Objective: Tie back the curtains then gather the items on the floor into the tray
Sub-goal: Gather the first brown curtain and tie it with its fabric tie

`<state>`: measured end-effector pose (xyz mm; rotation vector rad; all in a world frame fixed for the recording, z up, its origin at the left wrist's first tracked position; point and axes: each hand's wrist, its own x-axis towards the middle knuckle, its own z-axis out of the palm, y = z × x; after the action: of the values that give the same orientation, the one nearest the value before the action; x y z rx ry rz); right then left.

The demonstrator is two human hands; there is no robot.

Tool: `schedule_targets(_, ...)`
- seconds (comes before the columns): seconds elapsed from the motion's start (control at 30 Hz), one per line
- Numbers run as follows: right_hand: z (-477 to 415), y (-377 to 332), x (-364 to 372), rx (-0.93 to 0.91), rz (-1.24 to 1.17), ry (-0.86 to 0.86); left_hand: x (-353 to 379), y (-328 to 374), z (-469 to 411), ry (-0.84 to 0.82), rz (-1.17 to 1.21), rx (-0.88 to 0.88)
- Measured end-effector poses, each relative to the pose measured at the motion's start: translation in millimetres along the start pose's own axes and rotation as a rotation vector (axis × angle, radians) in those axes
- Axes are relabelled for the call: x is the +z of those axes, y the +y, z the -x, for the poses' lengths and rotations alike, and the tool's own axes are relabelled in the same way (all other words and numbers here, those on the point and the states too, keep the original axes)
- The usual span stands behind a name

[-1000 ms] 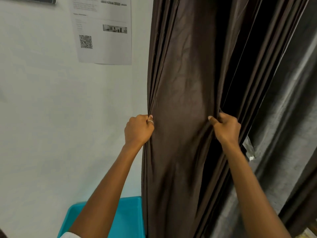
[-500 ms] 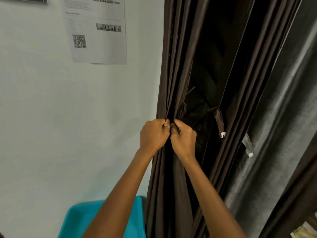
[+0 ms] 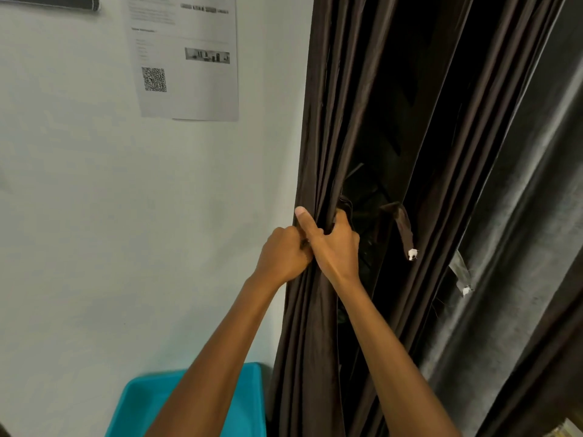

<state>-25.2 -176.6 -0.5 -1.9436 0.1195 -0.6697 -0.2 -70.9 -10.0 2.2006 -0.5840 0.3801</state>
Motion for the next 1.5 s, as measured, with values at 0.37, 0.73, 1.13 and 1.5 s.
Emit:
schedule_targets(0.37, -11, 12, -30, -0.043, -0.089, -0.013, -13, -13, -3, 0.106, 0.139, -0.003)
schedule_targets(0.73, -12, 20, -58, 0.112, -0.637, -0.195, -25, 2, -36, -0.02, 0.456, -0.154)
schedule_targets(1.13, -14, 25, -83, 0.128, -0.58, -0.17, -23, 12, -46, -0.1, 0.548, -0.158)
schedule_targets(1.5, -15, 29, -88, 0.294, -0.688, -0.263, -12, 15, -43, -0.311, 0.968, -0.296)
